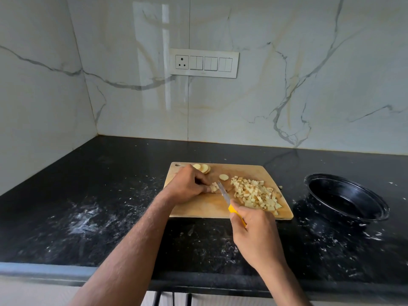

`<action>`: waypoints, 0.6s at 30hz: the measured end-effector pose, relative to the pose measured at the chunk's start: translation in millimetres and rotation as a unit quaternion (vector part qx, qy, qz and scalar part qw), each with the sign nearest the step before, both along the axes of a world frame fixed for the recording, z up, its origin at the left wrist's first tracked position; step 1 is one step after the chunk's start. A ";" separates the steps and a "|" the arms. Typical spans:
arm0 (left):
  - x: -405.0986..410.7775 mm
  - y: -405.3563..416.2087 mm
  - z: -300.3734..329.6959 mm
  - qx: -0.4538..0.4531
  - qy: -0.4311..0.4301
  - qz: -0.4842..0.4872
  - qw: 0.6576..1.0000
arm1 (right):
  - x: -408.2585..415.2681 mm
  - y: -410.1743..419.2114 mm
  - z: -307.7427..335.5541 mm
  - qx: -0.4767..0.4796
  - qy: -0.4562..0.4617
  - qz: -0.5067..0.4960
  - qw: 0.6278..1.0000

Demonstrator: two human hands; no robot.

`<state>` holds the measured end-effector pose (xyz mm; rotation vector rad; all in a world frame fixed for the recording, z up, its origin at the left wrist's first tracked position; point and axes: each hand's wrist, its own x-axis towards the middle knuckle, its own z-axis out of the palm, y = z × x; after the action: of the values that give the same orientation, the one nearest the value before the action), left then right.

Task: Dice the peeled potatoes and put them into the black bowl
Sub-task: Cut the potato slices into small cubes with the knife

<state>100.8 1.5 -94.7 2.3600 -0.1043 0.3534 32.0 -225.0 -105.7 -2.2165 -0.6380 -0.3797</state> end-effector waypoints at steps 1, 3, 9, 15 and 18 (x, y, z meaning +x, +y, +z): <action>-0.9 -0.5 1.0 -0.007 -0.002 -0.002 1.000 | 0.2 0.5 0.6 0.003 -0.002 -0.002 1.000; -2.5 -1.8 3.0 -0.018 -0.008 -0.005 1.000 | 1.5 3.4 0.3 -0.018 -0.009 0.000 1.000; -4.4 -1.0 4.7 -0.071 -0.072 0.007 0.995 | 2.1 8.4 1.0 -0.086 -0.019 0.007 0.996; -6.0 -0.2 6.8 -0.084 -0.070 -0.137 0.985 | -2.3 16.3 3.9 -0.191 -0.075 -0.027 0.978; -3.4 -2.9 2.9 -0.047 0.003 -0.181 0.982 | -0.2 21.1 2.8 -0.202 -0.093 -0.043 0.974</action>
<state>97.3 -1.5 -91.8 2.1913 -0.4963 0.1689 31.8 -203.9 -102.9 -2.6241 -0.7751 -0.5452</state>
